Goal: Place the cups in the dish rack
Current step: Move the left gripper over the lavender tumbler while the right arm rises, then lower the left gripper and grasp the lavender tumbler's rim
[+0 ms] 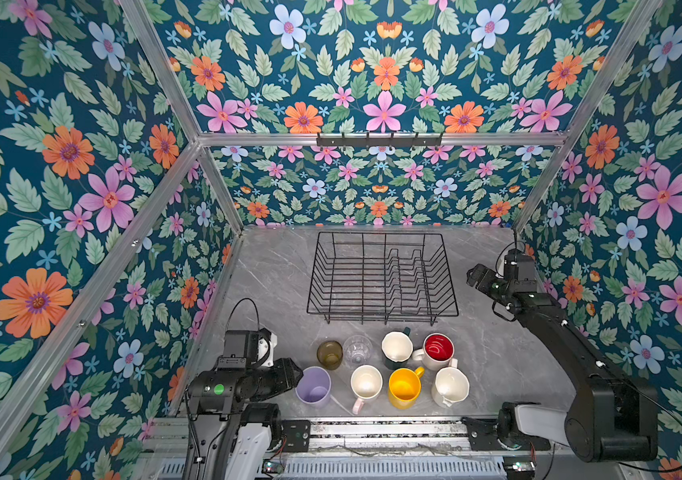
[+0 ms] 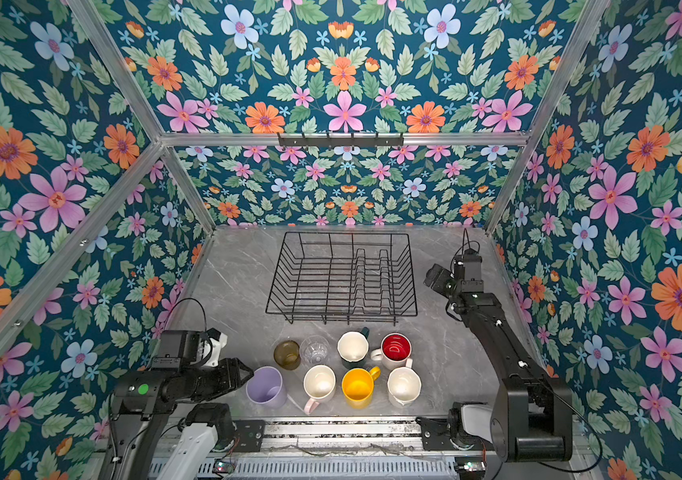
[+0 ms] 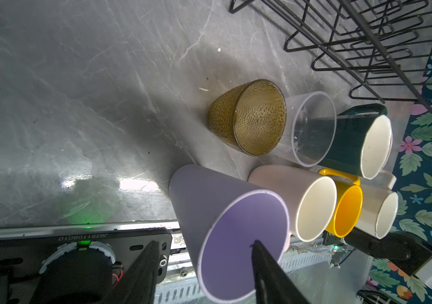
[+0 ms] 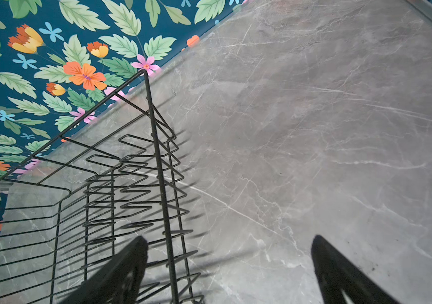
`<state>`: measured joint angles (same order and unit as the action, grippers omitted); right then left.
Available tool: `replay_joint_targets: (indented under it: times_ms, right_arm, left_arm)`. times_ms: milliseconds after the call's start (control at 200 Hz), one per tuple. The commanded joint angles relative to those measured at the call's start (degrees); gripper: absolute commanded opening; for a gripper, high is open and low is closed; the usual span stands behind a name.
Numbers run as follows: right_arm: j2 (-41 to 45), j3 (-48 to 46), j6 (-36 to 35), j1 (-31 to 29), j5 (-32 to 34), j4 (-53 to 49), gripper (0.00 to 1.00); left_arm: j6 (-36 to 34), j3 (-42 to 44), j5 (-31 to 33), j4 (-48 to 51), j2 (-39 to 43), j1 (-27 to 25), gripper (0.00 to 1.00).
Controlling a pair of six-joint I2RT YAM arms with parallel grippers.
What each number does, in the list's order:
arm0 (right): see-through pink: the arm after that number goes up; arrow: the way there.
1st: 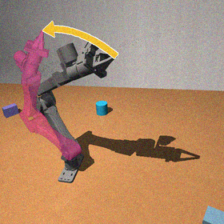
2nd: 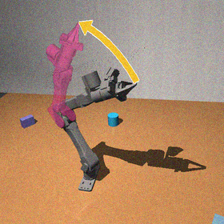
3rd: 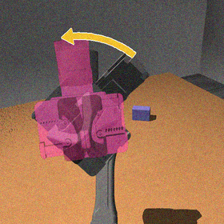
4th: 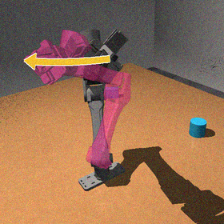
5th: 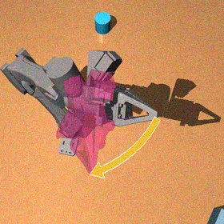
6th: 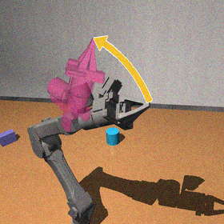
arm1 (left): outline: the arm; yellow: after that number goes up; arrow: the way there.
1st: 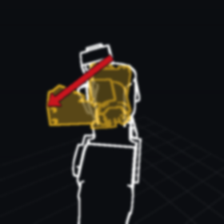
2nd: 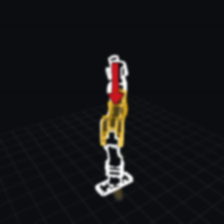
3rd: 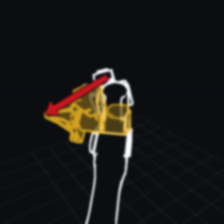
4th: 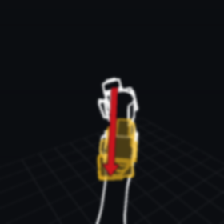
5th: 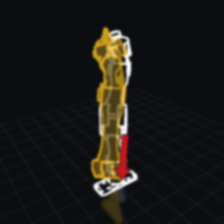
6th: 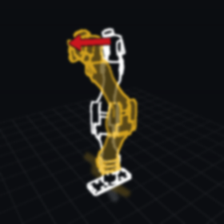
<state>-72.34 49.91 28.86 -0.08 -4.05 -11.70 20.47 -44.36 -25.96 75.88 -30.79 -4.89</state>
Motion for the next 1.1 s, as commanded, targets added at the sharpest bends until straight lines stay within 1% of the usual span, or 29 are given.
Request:
replay_joint_targets:
  times_ms: [0,350,615,805,1100]
  right_arm:
    - [0.3,0.2,-0.1,0.0,0.7,-0.2,0.96]
    - [0.1,0.1,0.0,0.0,0.5,-0.2,0.96]
    - [-0.2,0.2,-0.1,0.0,0.5,-0.1,0.96]
    - [-0.6,0.4,-0.3,0.0,0.5,0.1,0.96]
    - [-0.9,0.2,-0.6,0.0,0.7,-0.1,0.96]
  left_arm:
    - [-1.1,0.1,-1.3,-0.5,-0.1,0.1,0.57]
    - [-1.5,1.6,-2.3,-1.0,-0.3,0.0,0.56]
    - [-0.8,2.0,-0.6,-1.3,-1.7,-0.1,0.54]
    - [0.1,1.8,1.5,-1.9,-3.4,-1.7,0.54]
    - [0.7,2.0,2.5,-3.6,-5.3,-2.8,0.53]
